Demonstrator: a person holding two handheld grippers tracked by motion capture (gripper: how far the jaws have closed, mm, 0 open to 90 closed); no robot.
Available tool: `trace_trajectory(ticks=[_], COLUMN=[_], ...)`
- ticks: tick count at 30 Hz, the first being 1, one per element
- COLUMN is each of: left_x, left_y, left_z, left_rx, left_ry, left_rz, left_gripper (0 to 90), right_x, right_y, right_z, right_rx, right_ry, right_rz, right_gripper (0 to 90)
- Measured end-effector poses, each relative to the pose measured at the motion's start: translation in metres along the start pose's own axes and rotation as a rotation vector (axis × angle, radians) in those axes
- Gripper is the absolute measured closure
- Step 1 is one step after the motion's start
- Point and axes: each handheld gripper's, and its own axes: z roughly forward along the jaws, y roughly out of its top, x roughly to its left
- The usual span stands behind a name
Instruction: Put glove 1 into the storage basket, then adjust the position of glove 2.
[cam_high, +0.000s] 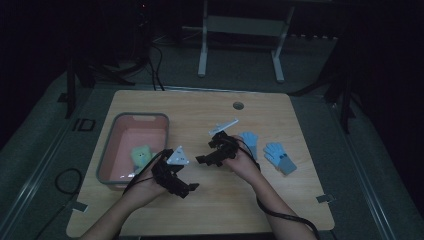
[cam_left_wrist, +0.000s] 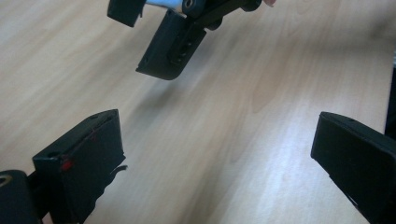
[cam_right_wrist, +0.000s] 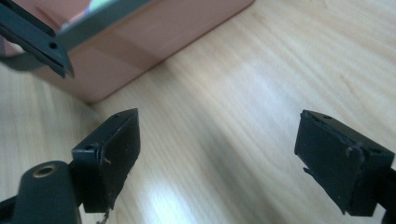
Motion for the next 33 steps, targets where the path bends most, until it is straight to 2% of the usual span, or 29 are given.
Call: trace_trajectory(ticks=[3, 5, 7, 13, 19, 24, 26, 27, 29, 31, 33], left_x=[-0.006, -0.007, -0.01, -0.019, -0.027, -0.027, -0.026, -0.025, -0.026, -0.026, -0.026], left_y=[-0.002, -0.004, -0.007, -0.012, -0.019, -0.03, -0.033, -0.035, -0.037, -0.04, -0.042], left_z=[0.008, 0.013, 0.018, 0.037, 0.056, 0.069, 0.071, 0.071, 0.071, 0.071, 0.07], left_rx=[-0.017, -0.03, -0.037, -0.044, -0.071, -0.066, -0.065, -0.068, -0.065, -0.07, -0.077], left_ry=[-0.005, -0.024, -0.024, -0.078, -0.046, 0.008, 0.005, -0.004, 0.008, 0.03, 0.037], left_rz=[0.003, -0.012, -0.003, 0.025, 0.051, 0.062, 0.055, 0.05, 0.055, 0.066, 0.059], left_gripper=[2.2, 2.0, 2.1, 2.1, 2.1, 2.1, 2.1, 2.1, 2.1, 2.1, 2.1], right_x=[-0.001, -0.003, -0.006, -0.013, -0.018, -0.022, -0.025, -0.026, -0.029, -0.031, -0.035], right_y=[-0.01, -0.015, -0.021, -0.037, -0.053, -0.066, -0.072, -0.074, -0.079, -0.084, -0.088], right_z=[-0.003, -0.007, -0.01, -0.024, -0.037, -0.045, -0.049, -0.051, -0.054, -0.057, -0.061], right_rx=[0.002, 0.0, -0.006, -0.028, -0.027, -0.019, -0.036, -0.046, -0.06, -0.055, -0.061], right_ry=[-0.012, -0.021, -0.026, -0.045, -0.058, -0.076, -0.085, -0.087, -0.093, -0.091, -0.114], right_rz=[0.0, 0.006, 0.008, 0.031, 0.033, 0.046, 0.057, 0.074, 0.111, 0.105, 0.104], right_gripper=[14.2, 14.2, 14.2, 14.5, 14.4, 13.0, 11.6, 11.6, 11.6, 11.8, 17.6])
